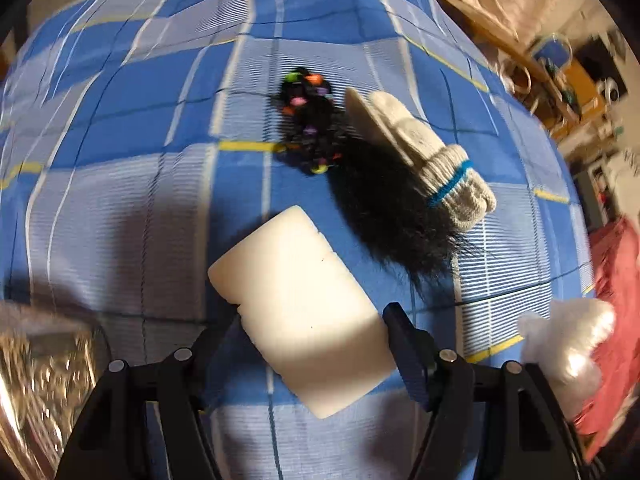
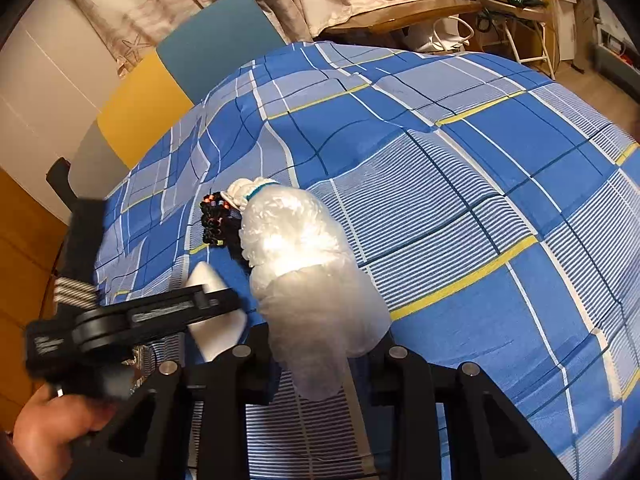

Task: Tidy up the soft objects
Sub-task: 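Lift the white soap bar with the left tool while the right tool holds the bag, then carry the soap bar over the tray with the left tool while the right tool carries the bag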

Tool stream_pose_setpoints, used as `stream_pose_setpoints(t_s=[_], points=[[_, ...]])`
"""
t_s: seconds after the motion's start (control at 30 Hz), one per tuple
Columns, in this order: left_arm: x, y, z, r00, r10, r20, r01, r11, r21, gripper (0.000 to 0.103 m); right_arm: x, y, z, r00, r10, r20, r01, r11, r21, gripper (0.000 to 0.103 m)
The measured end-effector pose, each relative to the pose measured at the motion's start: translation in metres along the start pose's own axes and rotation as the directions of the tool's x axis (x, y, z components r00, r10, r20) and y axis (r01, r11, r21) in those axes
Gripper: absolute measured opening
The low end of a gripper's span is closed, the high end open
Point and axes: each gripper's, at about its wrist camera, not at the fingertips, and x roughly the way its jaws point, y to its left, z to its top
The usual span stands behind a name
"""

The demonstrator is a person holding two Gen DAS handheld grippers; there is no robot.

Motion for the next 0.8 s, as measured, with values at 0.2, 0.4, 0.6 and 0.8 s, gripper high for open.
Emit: stream_pose_setpoints(t_s=[0.2, 0.4, 0.6, 0.8], points=[[-0.038, 0.016, -0.024, 0.992, -0.107, 0.062, 0.106, 0.994, 0.020, 0.071, 0.002, 0.006, 0.000, 1.000, -0.010, 0.009, 0.010, 0.999, -0.039, 0.030], [-0.089, 0.003, -0.073, 0.955, -0.279, 0.101, 0.260, 0.951, 0.165, 0.071, 0.004, 0.006, -0.005, 1.000, -0.016, 0.002, 0.016, 0.999, -0.047, 0.030], [-0.138, 0.013, -0.124, 0.906, -0.415, 0.081, 0.379, 0.882, 0.279, 0.071, 0.007, 0.009, -0.011, 1.000, -0.023, -0.014, 0.022, 0.998, -0.066, 0.030], [-0.196, 0.057, -0.168, 0.881, -0.453, 0.138, 0.373, 0.843, 0.388, 0.071, 0.005, 0.020, -0.019, 1.000, -0.023, -0.004, 0.022, 0.993, -0.115, 0.030]])
